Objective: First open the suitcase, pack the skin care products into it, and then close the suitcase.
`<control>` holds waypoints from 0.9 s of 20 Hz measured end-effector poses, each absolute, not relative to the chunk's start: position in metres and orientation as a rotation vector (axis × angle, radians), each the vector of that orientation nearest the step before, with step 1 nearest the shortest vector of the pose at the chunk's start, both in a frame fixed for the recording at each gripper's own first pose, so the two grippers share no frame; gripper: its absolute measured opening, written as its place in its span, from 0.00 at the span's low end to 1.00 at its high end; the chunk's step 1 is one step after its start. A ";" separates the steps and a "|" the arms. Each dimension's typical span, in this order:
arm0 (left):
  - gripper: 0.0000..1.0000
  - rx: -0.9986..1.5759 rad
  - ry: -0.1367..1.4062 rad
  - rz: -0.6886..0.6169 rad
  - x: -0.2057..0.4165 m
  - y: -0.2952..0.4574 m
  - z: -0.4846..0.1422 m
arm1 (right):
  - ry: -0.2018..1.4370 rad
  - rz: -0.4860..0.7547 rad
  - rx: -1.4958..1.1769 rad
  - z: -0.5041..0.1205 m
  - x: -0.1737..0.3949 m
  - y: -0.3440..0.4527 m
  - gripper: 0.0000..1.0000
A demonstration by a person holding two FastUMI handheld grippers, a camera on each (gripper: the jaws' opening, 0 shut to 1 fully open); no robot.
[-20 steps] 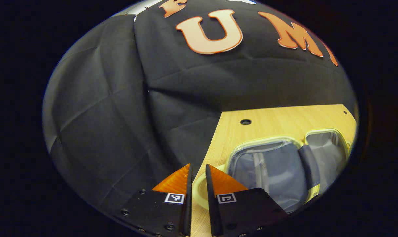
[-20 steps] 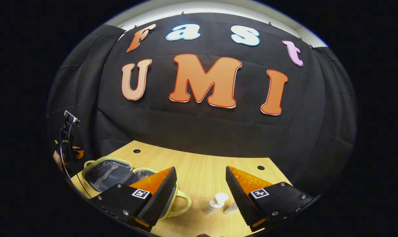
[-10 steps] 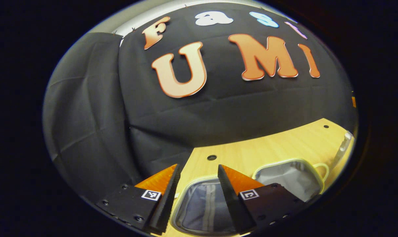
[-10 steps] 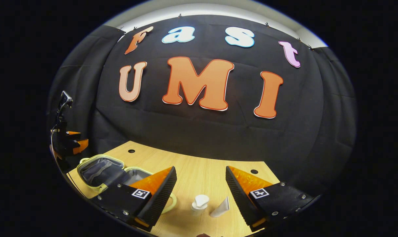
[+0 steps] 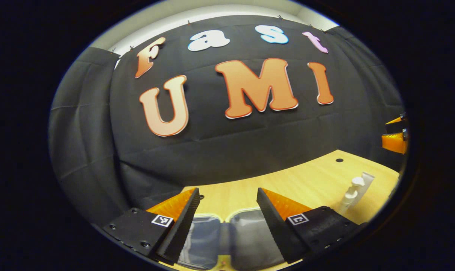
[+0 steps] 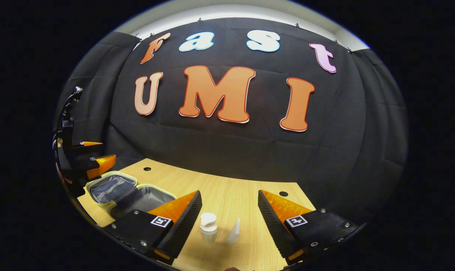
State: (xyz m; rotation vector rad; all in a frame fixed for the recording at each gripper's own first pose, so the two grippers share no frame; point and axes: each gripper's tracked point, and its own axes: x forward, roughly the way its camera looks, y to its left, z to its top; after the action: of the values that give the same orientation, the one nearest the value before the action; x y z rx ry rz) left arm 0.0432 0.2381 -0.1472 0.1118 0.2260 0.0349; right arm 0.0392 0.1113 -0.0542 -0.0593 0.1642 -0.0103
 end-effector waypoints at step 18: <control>0.98 0.098 0.305 -0.161 0.025 0.023 -0.211 | 0.227 0.132 -0.086 -0.111 0.036 0.070 0.95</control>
State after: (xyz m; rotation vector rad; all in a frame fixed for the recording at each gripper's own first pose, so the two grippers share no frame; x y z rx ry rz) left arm 0.0255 0.0230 -0.2113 0.0983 0.3053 -0.1610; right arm 0.0358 0.0700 -0.1106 -0.0858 0.2275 0.1316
